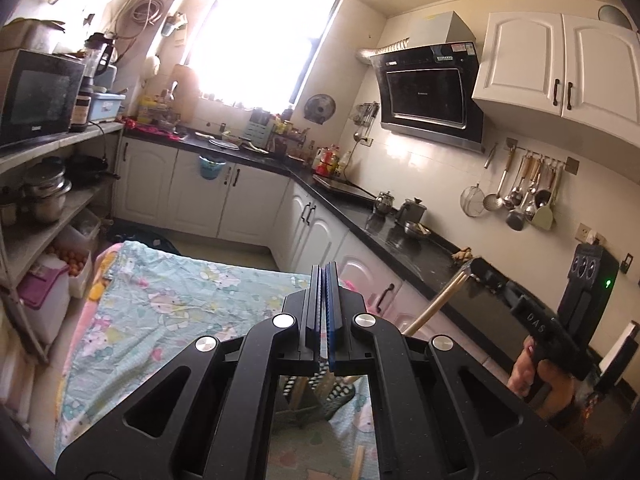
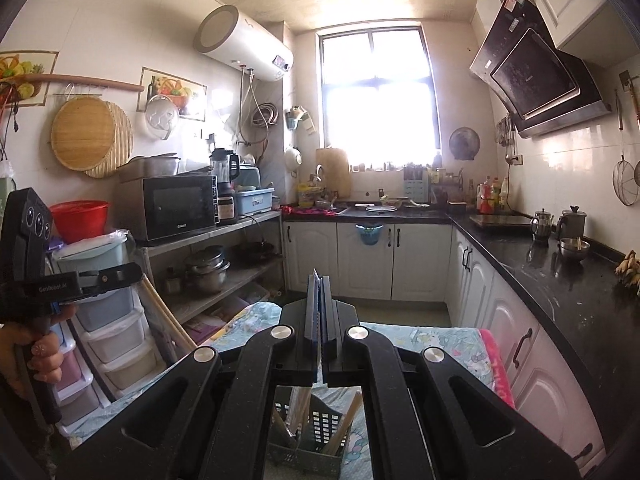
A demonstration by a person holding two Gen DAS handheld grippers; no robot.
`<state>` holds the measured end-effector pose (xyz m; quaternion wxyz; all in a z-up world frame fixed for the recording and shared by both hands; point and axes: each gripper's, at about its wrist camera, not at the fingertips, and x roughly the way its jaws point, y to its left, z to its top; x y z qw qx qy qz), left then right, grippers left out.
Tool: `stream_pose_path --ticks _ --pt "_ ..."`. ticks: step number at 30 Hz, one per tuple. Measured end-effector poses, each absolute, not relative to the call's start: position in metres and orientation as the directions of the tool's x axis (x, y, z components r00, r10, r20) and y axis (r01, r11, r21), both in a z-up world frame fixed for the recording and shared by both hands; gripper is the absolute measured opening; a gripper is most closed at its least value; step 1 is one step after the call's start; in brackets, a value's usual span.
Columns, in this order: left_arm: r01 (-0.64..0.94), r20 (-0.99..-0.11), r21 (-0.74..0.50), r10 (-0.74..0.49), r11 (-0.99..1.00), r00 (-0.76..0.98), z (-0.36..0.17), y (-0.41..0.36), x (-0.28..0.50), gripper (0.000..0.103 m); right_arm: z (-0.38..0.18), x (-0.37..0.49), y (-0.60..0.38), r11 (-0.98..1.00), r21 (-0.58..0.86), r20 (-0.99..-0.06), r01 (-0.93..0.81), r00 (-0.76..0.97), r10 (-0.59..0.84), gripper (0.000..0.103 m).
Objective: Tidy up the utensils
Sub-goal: 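Lower both held chopsticks into the basket slots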
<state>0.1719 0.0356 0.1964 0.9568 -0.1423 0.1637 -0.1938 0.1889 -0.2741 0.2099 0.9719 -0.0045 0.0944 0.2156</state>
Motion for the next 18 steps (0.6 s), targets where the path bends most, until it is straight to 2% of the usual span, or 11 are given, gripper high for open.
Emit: stream_pose_path --ticks 18 --pt "0.313 -0.305 -0.349 -0.422 0.884 0.854 0.166 0.028 0.199 0.0 0.181 0.219 -0.265 0.921 0.003 -0.256 -0.389 0.89 0.377 0.001"
